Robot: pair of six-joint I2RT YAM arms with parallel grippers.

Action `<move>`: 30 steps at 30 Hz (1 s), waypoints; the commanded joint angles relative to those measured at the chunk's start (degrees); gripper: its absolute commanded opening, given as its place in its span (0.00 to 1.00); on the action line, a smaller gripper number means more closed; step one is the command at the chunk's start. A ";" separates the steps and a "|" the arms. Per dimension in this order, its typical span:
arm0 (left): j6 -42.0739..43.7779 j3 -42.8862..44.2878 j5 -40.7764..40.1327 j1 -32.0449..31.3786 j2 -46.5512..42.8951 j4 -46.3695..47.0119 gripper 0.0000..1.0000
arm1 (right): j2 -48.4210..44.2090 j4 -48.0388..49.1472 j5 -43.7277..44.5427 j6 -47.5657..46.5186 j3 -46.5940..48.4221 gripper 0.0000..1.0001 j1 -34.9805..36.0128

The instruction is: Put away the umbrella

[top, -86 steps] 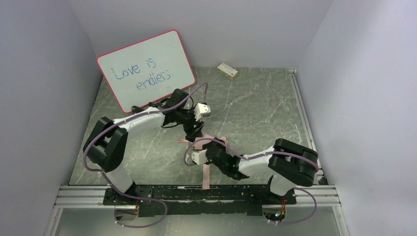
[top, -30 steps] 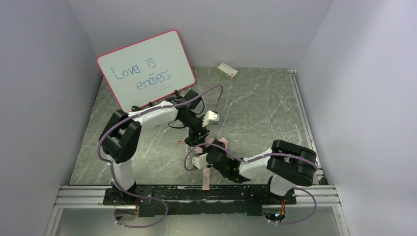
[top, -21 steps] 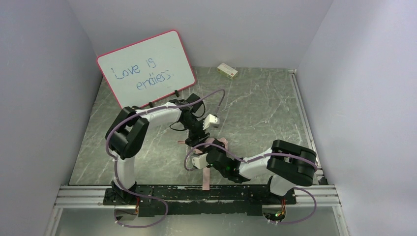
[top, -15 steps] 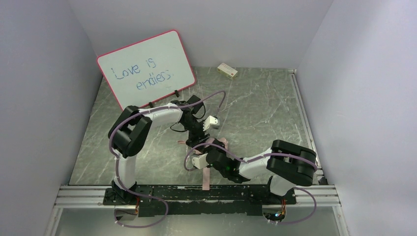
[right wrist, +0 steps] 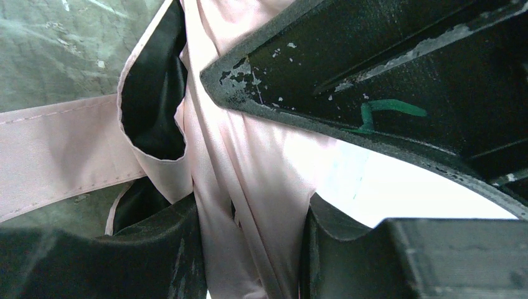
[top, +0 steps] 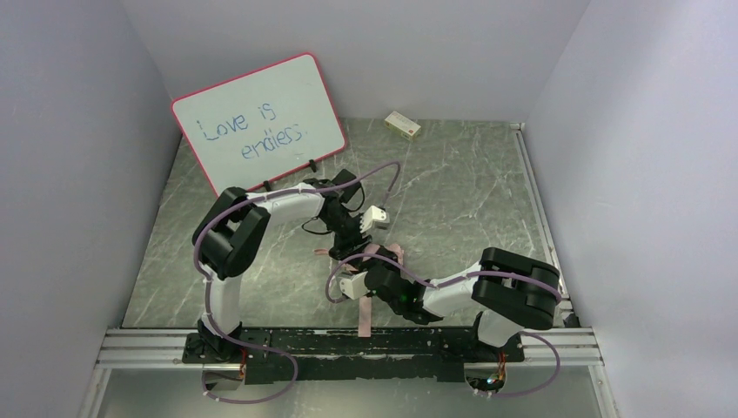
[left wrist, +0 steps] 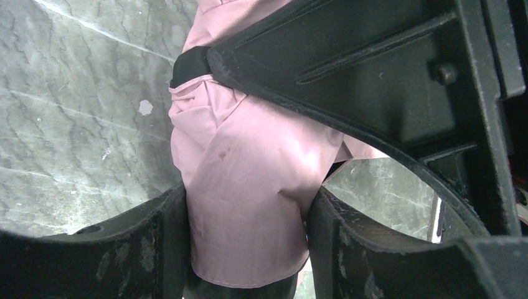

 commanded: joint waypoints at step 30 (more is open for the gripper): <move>-1.35 -7.27 -22.05 -3.36 3.21 4.84 0.05 | -39.85 -21.06 -14.73 18.97 -3.56 0.66 1.14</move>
